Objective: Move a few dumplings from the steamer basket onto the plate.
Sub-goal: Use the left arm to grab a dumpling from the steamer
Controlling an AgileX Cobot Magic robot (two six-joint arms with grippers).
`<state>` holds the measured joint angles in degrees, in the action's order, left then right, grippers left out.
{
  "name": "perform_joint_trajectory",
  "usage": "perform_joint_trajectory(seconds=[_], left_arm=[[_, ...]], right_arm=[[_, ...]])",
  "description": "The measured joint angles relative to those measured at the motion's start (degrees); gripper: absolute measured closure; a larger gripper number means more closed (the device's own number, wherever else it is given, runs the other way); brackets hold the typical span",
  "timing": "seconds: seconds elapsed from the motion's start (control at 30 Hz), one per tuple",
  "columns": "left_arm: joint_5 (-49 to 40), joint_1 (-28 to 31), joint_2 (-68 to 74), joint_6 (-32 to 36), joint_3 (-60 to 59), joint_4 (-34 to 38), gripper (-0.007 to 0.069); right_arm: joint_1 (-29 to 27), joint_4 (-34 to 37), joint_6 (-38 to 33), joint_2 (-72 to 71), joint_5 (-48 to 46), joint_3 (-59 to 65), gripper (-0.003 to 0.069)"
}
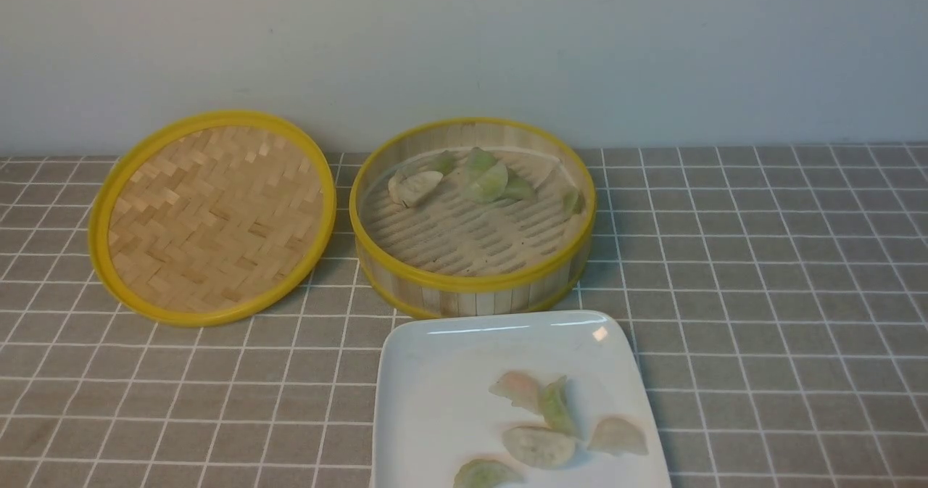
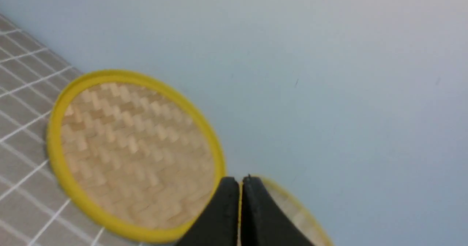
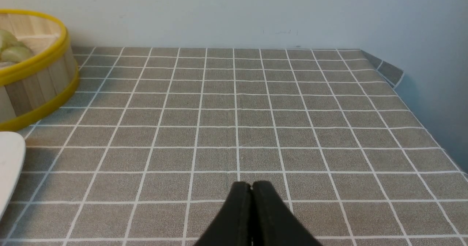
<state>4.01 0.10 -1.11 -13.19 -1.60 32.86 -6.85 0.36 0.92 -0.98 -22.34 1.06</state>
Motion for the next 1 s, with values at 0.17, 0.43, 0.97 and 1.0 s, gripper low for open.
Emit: perform_joint_trajectory(seconds=[0.17, 0.43, 0.97, 1.0], left_arm=[[15.7, 0.0, 0.0, -3.0, 2.5, 5.8, 0.0629], [0.3, 0.0, 17.0, 1.6, 30.7, -9.7, 0.0629], [-65.6, -0.5, 86.4, 20.0, 79.0, -13.3, 0.0629], [-66.4, -0.8, 89.3, 20.7, 81.4, -13.1, 0.0629]], right_arm=[[0.0, 0.0, 0.0, 0.0, 0.0, 0.0, 0.0673], [0.0, 0.0, 0.0, 0.0, 0.0, 0.0, 0.0673], [0.0, 0.0, 0.0, 0.0, 0.0, 0.0, 0.0673], [0.0, 0.0, 0.0, 0.0, 0.0, 0.0, 0.0673]])
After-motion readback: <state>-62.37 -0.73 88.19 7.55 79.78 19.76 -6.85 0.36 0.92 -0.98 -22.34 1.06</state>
